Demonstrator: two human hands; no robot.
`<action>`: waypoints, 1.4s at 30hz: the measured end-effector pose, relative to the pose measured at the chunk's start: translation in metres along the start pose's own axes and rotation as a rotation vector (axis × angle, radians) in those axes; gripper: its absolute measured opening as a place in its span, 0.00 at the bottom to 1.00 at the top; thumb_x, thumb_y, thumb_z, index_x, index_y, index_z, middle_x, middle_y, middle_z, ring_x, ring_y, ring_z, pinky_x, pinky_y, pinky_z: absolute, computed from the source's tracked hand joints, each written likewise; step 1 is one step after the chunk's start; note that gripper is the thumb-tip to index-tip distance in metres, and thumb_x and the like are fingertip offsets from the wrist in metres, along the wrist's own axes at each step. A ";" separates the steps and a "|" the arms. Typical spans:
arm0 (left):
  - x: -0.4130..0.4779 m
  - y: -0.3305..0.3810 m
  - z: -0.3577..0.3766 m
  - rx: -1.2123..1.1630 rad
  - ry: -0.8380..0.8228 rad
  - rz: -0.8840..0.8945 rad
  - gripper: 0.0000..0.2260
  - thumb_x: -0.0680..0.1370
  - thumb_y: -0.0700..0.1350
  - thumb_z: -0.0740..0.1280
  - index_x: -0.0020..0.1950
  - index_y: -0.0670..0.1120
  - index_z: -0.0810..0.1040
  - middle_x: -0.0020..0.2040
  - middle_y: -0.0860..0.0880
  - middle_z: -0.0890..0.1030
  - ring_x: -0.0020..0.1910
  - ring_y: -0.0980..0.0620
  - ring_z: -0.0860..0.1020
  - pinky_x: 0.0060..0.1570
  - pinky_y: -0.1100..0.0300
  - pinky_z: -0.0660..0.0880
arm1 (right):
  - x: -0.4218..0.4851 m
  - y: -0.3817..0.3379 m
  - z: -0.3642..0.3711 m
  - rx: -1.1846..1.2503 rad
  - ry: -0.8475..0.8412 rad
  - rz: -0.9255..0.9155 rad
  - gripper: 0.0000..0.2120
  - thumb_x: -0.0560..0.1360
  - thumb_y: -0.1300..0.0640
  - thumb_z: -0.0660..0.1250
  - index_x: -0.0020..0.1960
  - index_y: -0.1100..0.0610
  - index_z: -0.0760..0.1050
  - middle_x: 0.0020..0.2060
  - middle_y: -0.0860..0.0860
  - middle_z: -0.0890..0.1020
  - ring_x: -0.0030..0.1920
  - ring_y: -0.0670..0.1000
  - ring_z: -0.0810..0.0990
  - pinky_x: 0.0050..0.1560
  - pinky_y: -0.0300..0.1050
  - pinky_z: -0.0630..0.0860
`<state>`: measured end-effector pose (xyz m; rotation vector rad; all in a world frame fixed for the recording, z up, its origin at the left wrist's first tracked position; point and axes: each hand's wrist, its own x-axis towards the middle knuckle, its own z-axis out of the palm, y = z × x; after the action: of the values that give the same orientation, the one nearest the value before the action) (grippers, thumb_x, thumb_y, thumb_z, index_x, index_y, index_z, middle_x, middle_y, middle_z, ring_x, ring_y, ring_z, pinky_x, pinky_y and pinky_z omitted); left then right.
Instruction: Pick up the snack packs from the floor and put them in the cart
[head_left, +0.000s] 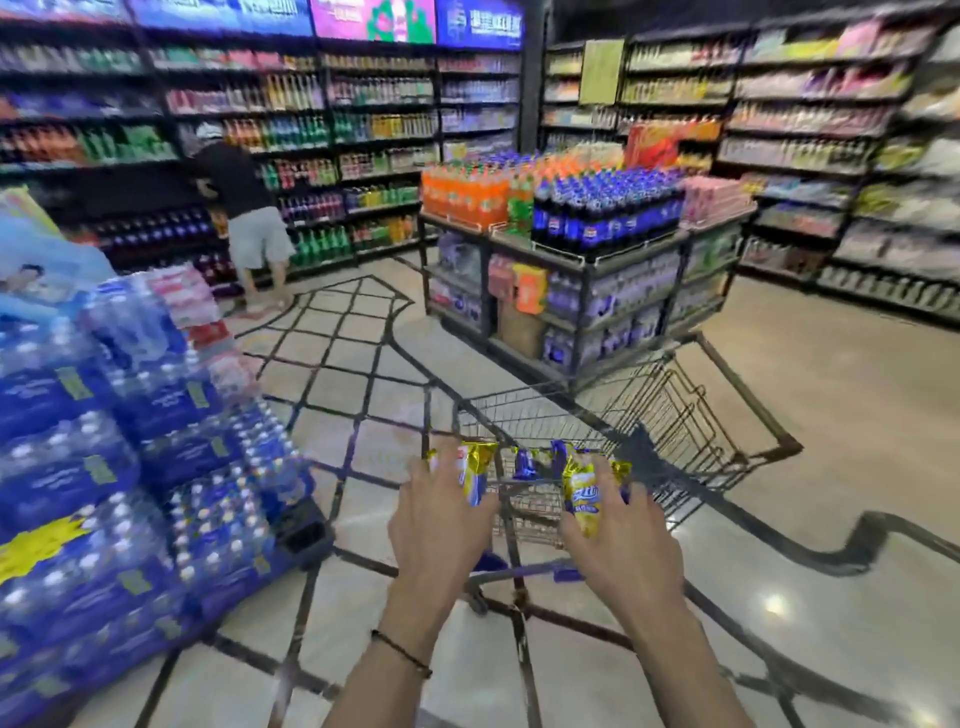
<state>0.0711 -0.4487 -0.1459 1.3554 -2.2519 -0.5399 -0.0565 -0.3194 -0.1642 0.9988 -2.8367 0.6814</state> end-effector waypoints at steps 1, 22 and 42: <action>0.017 0.003 0.014 -0.009 -0.022 0.016 0.32 0.73 0.58 0.68 0.74 0.58 0.58 0.61 0.47 0.70 0.57 0.44 0.76 0.50 0.49 0.77 | 0.015 0.005 0.008 -0.010 -0.001 0.022 0.35 0.75 0.38 0.58 0.77 0.43 0.48 0.64 0.55 0.71 0.63 0.59 0.71 0.54 0.54 0.75; 0.359 0.060 0.207 0.047 -0.274 0.141 0.33 0.74 0.61 0.68 0.75 0.58 0.57 0.67 0.47 0.69 0.62 0.44 0.74 0.52 0.50 0.76 | 0.356 0.023 0.119 -0.106 -0.103 0.179 0.33 0.77 0.37 0.57 0.76 0.44 0.49 0.66 0.58 0.70 0.62 0.61 0.72 0.46 0.52 0.74; 0.511 0.116 0.501 0.212 -0.511 -0.172 0.34 0.73 0.55 0.71 0.75 0.57 0.59 0.63 0.46 0.71 0.60 0.44 0.73 0.51 0.48 0.78 | 0.624 0.214 0.325 -0.102 -0.555 0.169 0.35 0.76 0.37 0.60 0.77 0.45 0.49 0.67 0.57 0.69 0.66 0.61 0.68 0.47 0.55 0.77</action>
<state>-0.5059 -0.8052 -0.4026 1.6792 -2.6699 -0.7996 -0.6495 -0.6735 -0.4175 1.0791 -3.4191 0.2915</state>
